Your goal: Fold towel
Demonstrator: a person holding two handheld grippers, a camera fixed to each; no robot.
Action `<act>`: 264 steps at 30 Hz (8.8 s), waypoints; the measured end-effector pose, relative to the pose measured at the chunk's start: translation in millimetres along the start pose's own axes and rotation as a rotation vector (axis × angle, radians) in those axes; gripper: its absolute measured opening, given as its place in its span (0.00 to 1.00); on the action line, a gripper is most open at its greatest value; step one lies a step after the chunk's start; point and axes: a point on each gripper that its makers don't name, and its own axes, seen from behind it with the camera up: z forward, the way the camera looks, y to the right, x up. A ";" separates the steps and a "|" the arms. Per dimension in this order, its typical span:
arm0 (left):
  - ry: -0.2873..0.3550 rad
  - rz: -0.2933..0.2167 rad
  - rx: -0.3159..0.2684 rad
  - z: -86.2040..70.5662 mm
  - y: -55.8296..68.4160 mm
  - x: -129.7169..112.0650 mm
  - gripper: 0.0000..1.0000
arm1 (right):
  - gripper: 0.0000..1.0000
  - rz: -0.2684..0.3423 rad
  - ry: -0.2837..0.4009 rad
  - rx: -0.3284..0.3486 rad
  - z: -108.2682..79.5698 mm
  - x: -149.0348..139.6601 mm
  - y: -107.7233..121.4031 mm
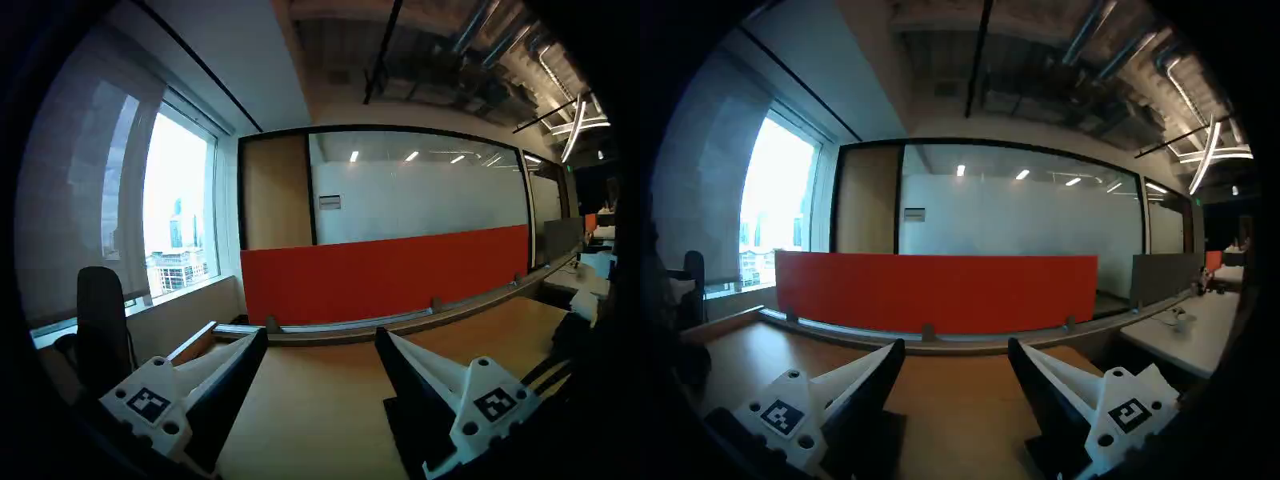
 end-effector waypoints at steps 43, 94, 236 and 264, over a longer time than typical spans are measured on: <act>-0.289 0.093 -0.498 -24.6 91.0 -47.8 1.00 | 1.00 -0.259 -0.328 0.517 -24.1 -51.6 -95.4; -0.580 0.204 -0.698 -61.7 168.6 -251.1 1.00 | 1.00 -0.341 -0.639 0.651 -56.1 -260.5 -118.7; -0.790 0.109 -0.591 -108.5 164.0 -198.4 0.10 | 0.16 -0.323 -0.693 0.728 -110.9 -192.5 -120.8; -0.814 0.126 -0.523 -45.7 169.6 -218.5 0.10 | 0.16 -0.329 -0.729 0.694 -56.5 -217.8 -116.4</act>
